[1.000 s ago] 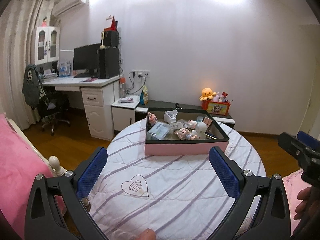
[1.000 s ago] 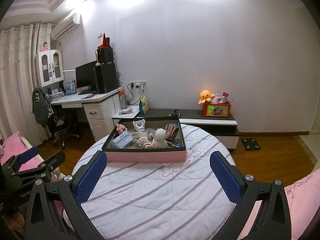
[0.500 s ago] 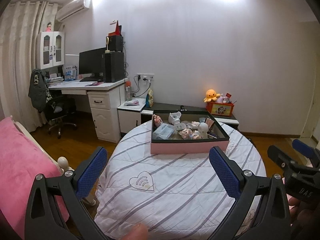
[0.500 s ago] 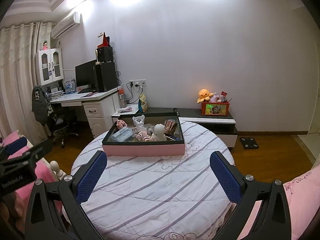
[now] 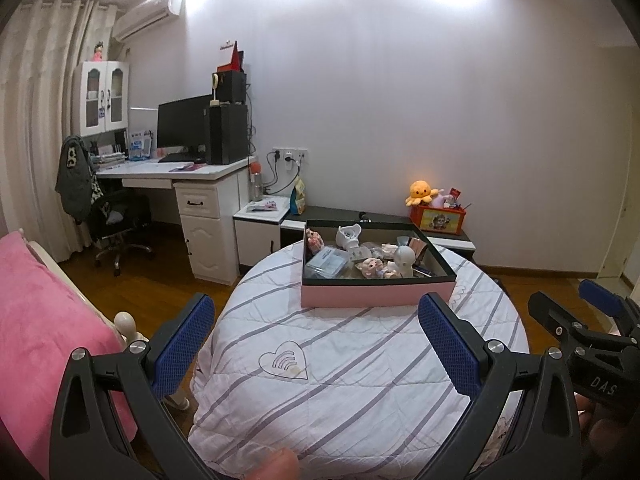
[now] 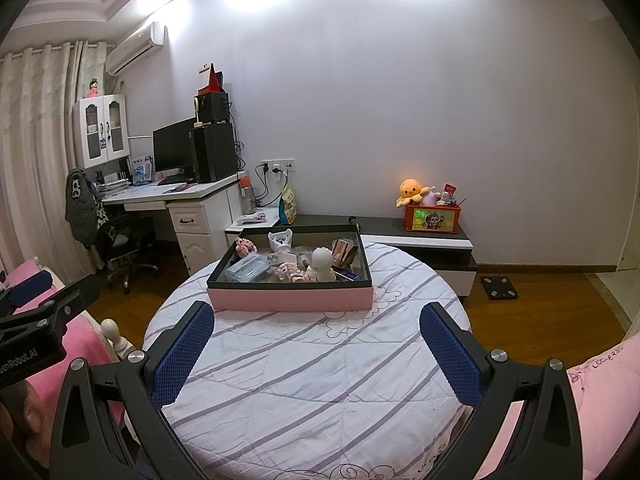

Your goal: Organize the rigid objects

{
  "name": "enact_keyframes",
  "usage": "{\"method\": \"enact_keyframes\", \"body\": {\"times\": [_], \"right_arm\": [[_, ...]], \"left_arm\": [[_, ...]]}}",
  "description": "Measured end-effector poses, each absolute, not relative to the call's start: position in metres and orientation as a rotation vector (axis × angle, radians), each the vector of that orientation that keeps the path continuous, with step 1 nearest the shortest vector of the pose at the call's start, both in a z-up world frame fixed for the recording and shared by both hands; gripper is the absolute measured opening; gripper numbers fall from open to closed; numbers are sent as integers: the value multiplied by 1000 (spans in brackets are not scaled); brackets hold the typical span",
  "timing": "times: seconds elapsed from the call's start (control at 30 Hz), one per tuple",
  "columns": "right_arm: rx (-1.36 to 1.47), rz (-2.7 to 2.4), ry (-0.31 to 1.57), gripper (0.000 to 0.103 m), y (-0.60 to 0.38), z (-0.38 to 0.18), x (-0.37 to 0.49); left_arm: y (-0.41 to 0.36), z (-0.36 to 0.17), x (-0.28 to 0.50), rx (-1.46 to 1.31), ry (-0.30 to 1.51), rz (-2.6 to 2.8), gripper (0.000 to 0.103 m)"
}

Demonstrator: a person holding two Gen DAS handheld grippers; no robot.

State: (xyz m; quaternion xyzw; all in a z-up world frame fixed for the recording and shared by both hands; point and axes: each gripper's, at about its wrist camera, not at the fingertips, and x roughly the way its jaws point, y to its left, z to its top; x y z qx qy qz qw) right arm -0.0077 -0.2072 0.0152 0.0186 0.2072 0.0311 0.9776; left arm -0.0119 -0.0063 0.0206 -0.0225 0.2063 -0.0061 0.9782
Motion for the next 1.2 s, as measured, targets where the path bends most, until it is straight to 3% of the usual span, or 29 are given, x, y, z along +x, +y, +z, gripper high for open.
{"method": "enact_keyframes", "body": {"times": [1.2], "right_arm": [[29,59,426,103,-207,14,-6]], "left_arm": [[-7,20,-9,-40,429,-58,103]]}}
